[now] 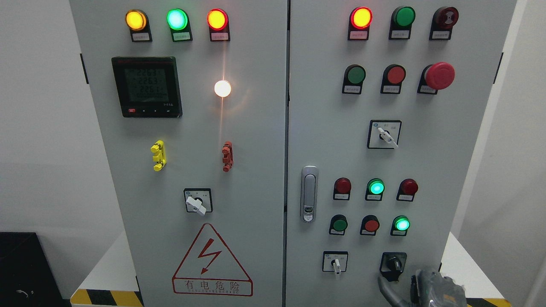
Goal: Flip black knob to close circuit
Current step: 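Raise the right hand up to the black rotary knob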
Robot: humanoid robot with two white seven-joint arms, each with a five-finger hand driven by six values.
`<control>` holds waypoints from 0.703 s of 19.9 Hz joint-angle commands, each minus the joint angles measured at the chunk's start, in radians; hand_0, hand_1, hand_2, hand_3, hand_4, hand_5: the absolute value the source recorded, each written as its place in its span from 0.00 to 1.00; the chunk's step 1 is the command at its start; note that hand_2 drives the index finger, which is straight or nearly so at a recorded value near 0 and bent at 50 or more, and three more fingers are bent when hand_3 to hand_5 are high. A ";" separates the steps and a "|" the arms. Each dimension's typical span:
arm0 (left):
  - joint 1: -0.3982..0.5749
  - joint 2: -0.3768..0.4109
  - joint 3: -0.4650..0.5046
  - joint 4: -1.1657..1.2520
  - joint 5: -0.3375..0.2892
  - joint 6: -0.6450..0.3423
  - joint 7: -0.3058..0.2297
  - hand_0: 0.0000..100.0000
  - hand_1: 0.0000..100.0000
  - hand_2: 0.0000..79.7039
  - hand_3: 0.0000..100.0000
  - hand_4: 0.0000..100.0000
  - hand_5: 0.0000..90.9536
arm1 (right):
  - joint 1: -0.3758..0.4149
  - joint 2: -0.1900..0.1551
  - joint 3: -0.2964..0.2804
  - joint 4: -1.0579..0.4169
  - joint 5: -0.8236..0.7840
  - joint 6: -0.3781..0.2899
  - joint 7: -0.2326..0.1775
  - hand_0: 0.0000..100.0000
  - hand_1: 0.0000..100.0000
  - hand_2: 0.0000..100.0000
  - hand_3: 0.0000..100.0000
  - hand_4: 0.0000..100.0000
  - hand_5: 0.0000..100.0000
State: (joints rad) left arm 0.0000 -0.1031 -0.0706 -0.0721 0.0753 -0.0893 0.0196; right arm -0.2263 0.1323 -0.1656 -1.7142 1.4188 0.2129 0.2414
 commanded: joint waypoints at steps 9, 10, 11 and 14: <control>0.006 0.000 0.000 0.000 0.000 0.000 0.000 0.12 0.56 0.00 0.00 0.00 0.00 | -0.015 -0.003 -0.041 0.022 0.014 -0.001 -0.005 0.00 0.00 0.96 1.00 0.96 0.97; 0.006 0.000 0.000 0.000 0.001 0.000 0.000 0.12 0.56 0.00 0.00 0.00 0.00 | -0.015 -0.003 -0.044 0.022 0.014 -0.001 -0.005 0.00 0.00 0.96 1.00 0.96 0.97; 0.006 0.000 0.000 0.000 0.000 0.000 0.000 0.12 0.56 0.00 0.00 0.00 0.00 | -0.015 -0.003 -0.045 0.022 0.014 -0.001 -0.005 0.00 0.00 0.96 1.00 0.96 0.97; 0.006 0.000 0.000 0.000 0.000 0.000 0.000 0.12 0.56 0.00 0.00 0.00 0.00 | -0.016 -0.003 -0.058 0.022 0.012 -0.004 -0.005 0.00 0.00 0.95 1.00 0.96 0.97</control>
State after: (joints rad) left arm 0.0000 -0.1030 -0.0706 -0.0721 0.0754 -0.0892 0.0198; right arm -0.2393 0.1304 -0.1937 -1.6984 1.4313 0.2094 0.2381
